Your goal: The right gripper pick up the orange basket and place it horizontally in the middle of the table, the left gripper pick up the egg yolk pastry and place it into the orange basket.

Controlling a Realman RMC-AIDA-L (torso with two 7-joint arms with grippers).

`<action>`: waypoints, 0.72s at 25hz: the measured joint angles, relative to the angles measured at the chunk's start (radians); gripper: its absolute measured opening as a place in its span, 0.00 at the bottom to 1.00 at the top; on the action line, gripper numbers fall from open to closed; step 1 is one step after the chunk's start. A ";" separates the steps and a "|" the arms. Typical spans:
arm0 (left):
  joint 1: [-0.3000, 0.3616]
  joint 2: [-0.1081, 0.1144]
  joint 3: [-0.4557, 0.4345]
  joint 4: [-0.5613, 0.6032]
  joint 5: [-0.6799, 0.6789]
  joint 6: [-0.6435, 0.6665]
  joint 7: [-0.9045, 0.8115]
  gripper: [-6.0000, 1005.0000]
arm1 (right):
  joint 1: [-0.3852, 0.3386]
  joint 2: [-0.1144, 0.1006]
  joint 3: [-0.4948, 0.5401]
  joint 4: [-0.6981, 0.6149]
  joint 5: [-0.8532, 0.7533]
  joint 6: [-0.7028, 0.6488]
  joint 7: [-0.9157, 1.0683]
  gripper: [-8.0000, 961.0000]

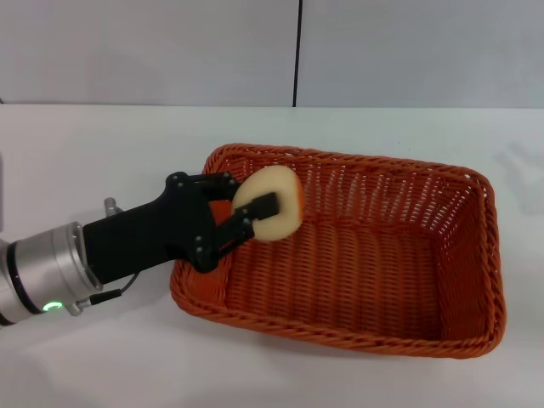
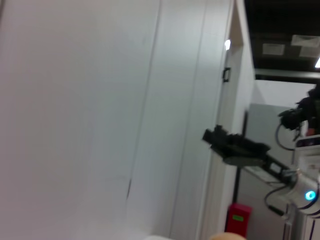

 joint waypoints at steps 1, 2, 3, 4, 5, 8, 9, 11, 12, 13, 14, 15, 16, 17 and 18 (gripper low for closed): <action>-0.002 0.000 0.001 -0.008 -0.002 -0.013 0.000 0.17 | -0.002 0.000 0.000 0.002 0.000 -0.002 -0.001 0.31; -0.002 0.000 -0.003 -0.015 -0.005 -0.026 0.001 0.19 | -0.002 0.000 0.000 0.002 0.000 -0.002 -0.001 0.31; 0.000 0.000 -0.007 -0.019 -0.006 -0.035 0.002 0.21 | -0.004 0.000 0.000 0.003 0.000 -0.003 -0.005 0.31; 0.006 0.000 -0.012 -0.020 -0.008 -0.047 0.007 0.22 | -0.006 0.001 0.001 0.006 0.000 -0.004 -0.016 0.31; 0.006 0.000 -0.012 -0.020 -0.008 -0.047 0.007 0.24 | -0.006 0.001 0.001 0.006 0.000 -0.004 -0.016 0.31; 0.021 0.000 -0.025 -0.021 -0.012 -0.062 0.015 0.38 | -0.005 0.001 0.016 0.025 0.000 -0.005 -0.027 0.31; 0.021 0.000 -0.025 -0.021 -0.012 -0.062 0.015 0.44 | 0.000 0.001 0.036 0.043 0.000 -0.004 -0.028 0.31; 0.073 0.005 -0.099 -0.021 -0.037 -0.076 0.050 0.55 | 0.001 0.000 0.056 0.052 0.000 -0.001 -0.033 0.31; 0.107 0.008 -0.147 -0.018 -0.056 -0.076 0.068 0.59 | 0.000 0.000 0.061 0.054 0.000 -0.001 -0.042 0.31; 0.107 0.008 -0.147 -0.018 -0.056 -0.076 0.068 0.64 | 0.000 0.000 0.061 0.054 0.000 -0.001 -0.042 0.31; 0.130 0.009 -0.180 -0.015 -0.067 -0.075 0.077 0.68 | -0.007 0.000 0.067 0.058 0.000 -0.006 -0.087 0.31; 0.130 0.009 -0.180 -0.015 -0.067 -0.075 0.077 0.70 | -0.007 0.000 0.067 0.058 0.000 -0.006 -0.087 0.31; 0.185 0.012 -0.266 -0.010 -0.099 -0.071 0.102 0.73 | -0.009 0.000 0.072 0.064 0.000 -0.008 -0.104 0.31; 0.201 0.012 -0.291 -0.010 -0.108 -0.069 0.111 0.75 | -0.011 0.000 0.087 0.077 0.000 -0.009 -0.125 0.31; 0.227 0.012 -0.329 -0.010 -0.120 -0.065 0.127 0.78 | -0.013 0.001 0.103 0.089 0.000 -0.010 -0.139 0.31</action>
